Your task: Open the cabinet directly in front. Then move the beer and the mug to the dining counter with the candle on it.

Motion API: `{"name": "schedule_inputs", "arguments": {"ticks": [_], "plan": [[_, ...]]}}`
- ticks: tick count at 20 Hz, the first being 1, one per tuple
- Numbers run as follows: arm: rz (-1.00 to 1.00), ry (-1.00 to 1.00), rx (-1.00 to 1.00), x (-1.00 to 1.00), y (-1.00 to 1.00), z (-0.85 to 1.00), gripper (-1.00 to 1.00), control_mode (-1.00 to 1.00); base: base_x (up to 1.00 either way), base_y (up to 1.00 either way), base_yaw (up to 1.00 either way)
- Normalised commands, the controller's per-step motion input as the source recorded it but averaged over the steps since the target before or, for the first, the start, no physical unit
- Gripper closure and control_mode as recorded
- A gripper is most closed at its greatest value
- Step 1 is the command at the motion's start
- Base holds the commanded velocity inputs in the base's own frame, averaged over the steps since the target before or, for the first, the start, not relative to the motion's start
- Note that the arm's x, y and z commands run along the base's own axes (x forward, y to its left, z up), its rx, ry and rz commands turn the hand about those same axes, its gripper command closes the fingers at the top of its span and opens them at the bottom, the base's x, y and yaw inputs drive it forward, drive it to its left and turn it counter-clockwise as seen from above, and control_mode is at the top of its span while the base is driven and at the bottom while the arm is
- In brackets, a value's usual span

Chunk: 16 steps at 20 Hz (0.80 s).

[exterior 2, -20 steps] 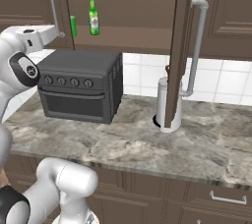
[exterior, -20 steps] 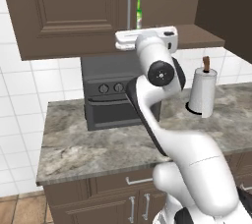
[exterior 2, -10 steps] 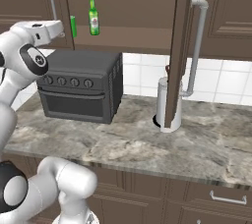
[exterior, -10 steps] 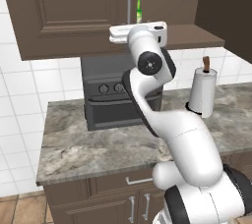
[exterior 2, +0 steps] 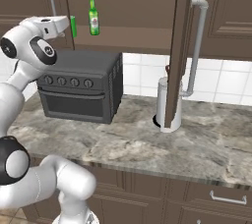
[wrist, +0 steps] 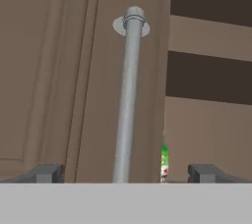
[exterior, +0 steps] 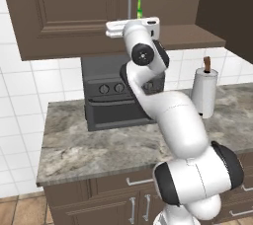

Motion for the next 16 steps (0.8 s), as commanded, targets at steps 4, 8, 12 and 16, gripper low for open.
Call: {"name": "schedule_inputs", "arguments": {"ticks": [4, 8, 12, 16], "plan": [[0.00, 0.00, 0.00, 0.55, 0.11, 0.00, 1.00, -1.00, 0.00, 0.00, 0.00], [0.00, 0.00, 0.00, 0.53, 0.17, -0.01, 1.00, -1.00, 0.00, 0.00, 0.00], [0.00, 0.00, 0.00, 0.52, 0.14, -0.02, 1.00, -1.00, 0.00, 0.00, 0.00], [0.00, 0.01, 0.00, 0.35, 0.04, 0.00, 1.00, -1.00, 0.00, 0.00, 0.00]]}}
